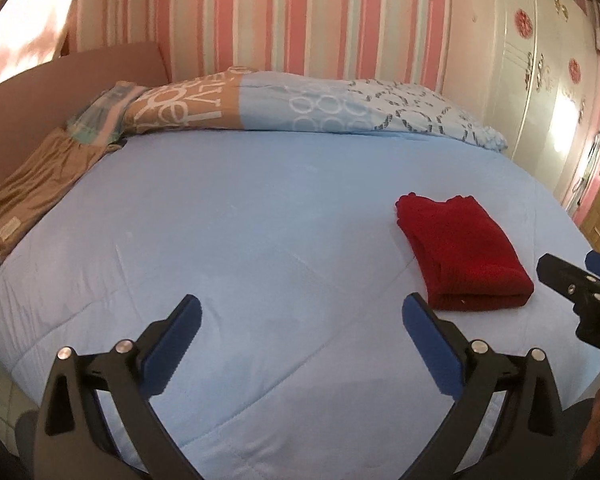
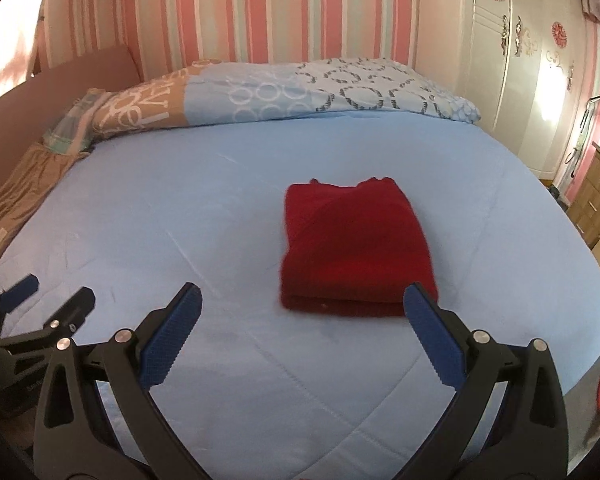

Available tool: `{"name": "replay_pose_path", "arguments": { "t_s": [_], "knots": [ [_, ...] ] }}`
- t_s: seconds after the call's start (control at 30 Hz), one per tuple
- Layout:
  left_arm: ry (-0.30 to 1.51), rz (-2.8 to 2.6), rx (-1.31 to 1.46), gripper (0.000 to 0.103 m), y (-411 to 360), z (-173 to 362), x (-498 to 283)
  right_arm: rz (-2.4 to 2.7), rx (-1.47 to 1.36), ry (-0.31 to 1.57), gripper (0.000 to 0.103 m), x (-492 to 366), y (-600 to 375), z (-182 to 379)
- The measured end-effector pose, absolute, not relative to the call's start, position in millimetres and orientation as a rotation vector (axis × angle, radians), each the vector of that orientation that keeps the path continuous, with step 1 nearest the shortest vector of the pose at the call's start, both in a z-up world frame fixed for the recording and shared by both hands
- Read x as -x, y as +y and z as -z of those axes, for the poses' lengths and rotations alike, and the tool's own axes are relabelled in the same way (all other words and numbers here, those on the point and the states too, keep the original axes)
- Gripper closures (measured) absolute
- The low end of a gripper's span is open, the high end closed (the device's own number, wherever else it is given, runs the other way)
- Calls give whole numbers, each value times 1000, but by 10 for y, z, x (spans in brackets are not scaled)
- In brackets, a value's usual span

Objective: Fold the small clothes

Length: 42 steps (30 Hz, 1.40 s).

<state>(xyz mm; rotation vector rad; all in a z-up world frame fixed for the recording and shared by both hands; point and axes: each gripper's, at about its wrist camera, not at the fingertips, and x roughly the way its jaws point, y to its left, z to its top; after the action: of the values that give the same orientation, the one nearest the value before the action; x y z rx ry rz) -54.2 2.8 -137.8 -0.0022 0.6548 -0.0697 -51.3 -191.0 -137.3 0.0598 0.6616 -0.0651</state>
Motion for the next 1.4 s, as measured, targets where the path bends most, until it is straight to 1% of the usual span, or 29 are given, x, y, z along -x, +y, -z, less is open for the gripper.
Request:
{"name": "replay_pose_path", "arguments": {
  "t_s": [0.23,0.33,0.47,0.83,1.4],
  "knots": [
    [644,65,53,2,188,1384,669,49,-49,657,3,608,-1812,1409],
    [684,65,67,2,219,1399,645,53,-35,656,3,635,-1790,1402],
    [674,64,22,2,165,1362,673,60,-40,654,3,656,-1809,1397],
    [628,18,20,2,156,1281,744,65,-48,663,3,665,-1811,1456],
    [648,34,38,2,148,1309,720,58,-71,680,3,665,-1833,1557]
  ]
}}
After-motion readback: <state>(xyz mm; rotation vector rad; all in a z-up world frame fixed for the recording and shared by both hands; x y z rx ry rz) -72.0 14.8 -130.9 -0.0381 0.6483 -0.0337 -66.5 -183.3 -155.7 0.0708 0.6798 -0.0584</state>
